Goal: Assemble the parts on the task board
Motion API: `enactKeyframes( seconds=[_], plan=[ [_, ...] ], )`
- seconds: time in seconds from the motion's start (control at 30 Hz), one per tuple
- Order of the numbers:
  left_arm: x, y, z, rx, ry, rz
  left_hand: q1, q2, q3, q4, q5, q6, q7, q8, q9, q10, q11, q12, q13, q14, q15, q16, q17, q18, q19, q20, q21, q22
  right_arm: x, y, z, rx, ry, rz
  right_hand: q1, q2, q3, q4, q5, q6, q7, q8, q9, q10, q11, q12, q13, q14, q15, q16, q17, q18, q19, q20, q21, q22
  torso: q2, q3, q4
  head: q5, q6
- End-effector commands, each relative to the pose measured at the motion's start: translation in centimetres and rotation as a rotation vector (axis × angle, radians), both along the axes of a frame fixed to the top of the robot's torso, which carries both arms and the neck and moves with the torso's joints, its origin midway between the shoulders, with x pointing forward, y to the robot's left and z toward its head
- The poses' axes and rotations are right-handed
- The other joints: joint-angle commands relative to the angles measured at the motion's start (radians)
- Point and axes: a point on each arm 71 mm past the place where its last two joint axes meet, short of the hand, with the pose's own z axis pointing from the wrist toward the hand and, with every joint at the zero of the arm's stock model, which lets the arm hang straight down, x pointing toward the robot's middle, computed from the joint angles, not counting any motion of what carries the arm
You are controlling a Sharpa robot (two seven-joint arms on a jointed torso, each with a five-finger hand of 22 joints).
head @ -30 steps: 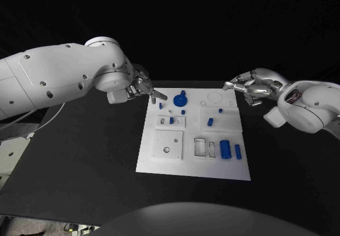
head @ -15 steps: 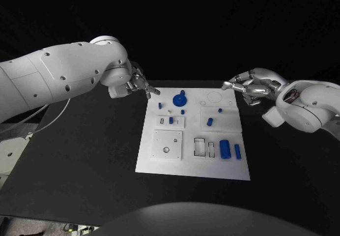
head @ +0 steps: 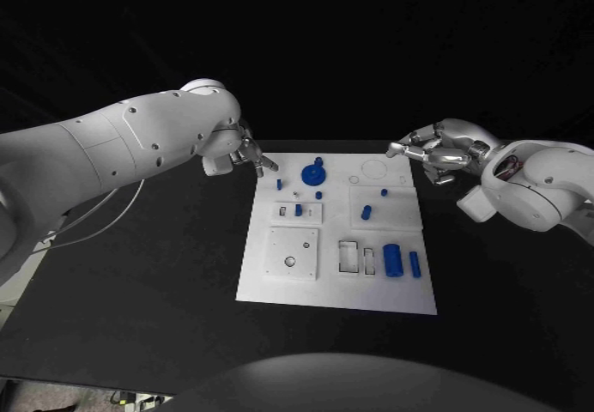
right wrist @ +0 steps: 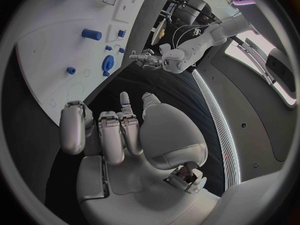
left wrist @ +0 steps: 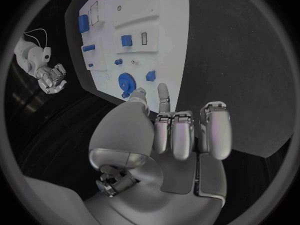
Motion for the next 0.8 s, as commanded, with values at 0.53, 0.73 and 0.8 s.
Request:
enactKeyframes(
  seconds=[0.53,0.73,0.8],
  plan=[
    [0.5,-1.7,0.0,0.016,-0.036,-0.081,-0.02,-0.008,-0.022,-0.001,-0.016,0.003,-0.003,0.024,0.035,0.104,-0.009,-0.005,0.263,0.105,-0.003,0.002,0.263,-0.011,0.037,-0.004,-0.004,0.154,-0.2,0.2,-0.1,0.0,0.01,0.019,-0.005,-0.001,-0.005,0.001,0.002,0.008,0.001,-0.002,0.002,0.113,0.0,-0.003,0.261,0.104,0.005,0.003,0.263,0.019,-0.006,0.003,-0.003,0.177,0.002,0.0,-0.0004,0.002,0.0],
    [0.4,-2.0,-0.6,0.033,0.001,-0.093,-0.016,-0.009,-0.025,-0.002,-0.017,-0.009,0.0,0.022,0.041,0.104,-0.007,-0.005,0.263,0.105,-0.002,0.002,0.263,-0.009,0.033,-0.003,-0.009,0.151,-0.1,0.2,-0.1,0.0,0.009,0.021,-0.005,-0.001,-0.005,0.001,0.002,0.008,0.001,-0.002,0.002,0.113,0.0,-0.003,0.261,0.104,0.005,0.003,0.263,0.019,-0.006,0.003,-0.003,0.177,0.002,-0.0002,-0.001,0.004,0.0],
    [0.3,-2.0,-0.9,0.038,0.008,-0.093,-0.015,-0.01,-0.026,-0.001,-0.018,-0.013,0.001,0.02,0.042,0.104,-0.006,-0.005,0.263,0.105,-0.001,0.002,0.263,-0.009,0.033,-0.003,-0.01,0.15,-0.1,0.3,-0.1,0.0,0.008,0.022,-0.005,-0.001,-0.005,0.0,0.003,0.008,0.001,-0.002,0.002,0.113,0.0,-0.003,0.261,0.104,0.005,0.003,0.263,0.019,-0.006,0.003,-0.003,0.177,0.003,-0.0004,-0.0008,0.002,0.0]
  ],
)
